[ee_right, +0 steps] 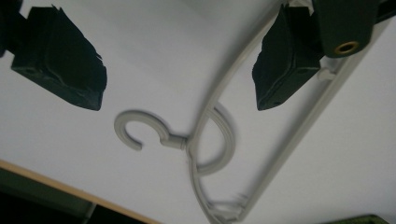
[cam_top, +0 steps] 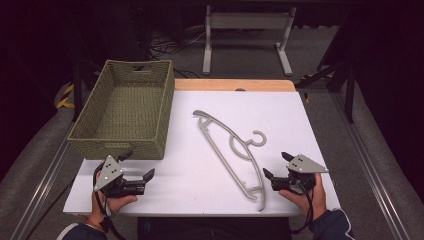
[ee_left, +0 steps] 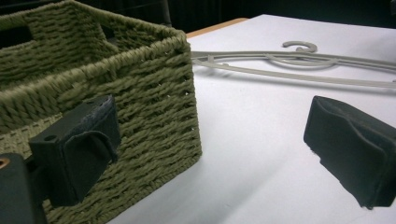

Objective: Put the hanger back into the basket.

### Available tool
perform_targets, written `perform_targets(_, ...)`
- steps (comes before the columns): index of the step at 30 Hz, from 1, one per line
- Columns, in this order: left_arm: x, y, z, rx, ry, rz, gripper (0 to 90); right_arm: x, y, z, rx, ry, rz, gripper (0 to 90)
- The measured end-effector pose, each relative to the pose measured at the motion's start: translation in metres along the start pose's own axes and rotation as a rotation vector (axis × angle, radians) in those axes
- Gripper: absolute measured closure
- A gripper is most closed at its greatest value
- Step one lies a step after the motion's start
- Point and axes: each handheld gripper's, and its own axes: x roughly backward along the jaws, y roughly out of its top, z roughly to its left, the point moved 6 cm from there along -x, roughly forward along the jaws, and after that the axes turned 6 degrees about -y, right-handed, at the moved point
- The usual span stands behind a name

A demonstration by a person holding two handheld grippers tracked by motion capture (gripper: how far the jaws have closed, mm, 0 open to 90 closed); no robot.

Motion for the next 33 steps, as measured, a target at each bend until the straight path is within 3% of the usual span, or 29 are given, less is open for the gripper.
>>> perform_targets(5,-0.001,0.0,-0.004,-0.031,-0.011,0.011,4.9,-0.011,-0.009,0.003,-0.049,0.07,0.121,20.7)
perform_targets(9,-0.003,-0.002,-0.006,-0.036,-0.026,0.027,5.0,-0.017,-0.01,0.005,-0.09,0.099,0.171,23.7)
perform_targets(15,-0.005,-0.005,-0.01,-0.039,-0.057,0.04,5.5,-0.033,-0.01,0.01,-0.102,0.151,0.309,31.3)
perform_targets(16,-0.005,-0.006,-0.011,-0.035,-0.069,0.049,5.4,-0.035,-0.01,0.01,-0.085,0.152,0.333,32.6)
perform_targets(18,-0.007,-0.007,-0.012,-0.041,-0.076,0.064,5.4,-0.04,-0.011,0.011,-0.106,0.17,0.372,33.0)
perform_targets(22,-0.009,-0.008,-0.012,-0.047,-0.078,0.09,6.6,-0.044,-0.009,0.015,-0.077,0.173,0.411,38.4)
perform_targets(27,-0.01,-0.009,-0.013,-0.051,-0.077,0.104,7.4,-0.049,-0.004,0.02,0.01,0.138,0.462,41.3)
perform_targets(31,-0.01,-0.008,-0.015,-0.06,-0.082,0.11,8.3,-0.059,0.003,0.015,-0.009,0.17,0.504,53.7)
perform_targets(33,-0.011,-0.008,-0.016,-0.06,-0.09,0.113,8.7,-0.064,0.007,0.013,0.008,0.178,0.535,60.6)
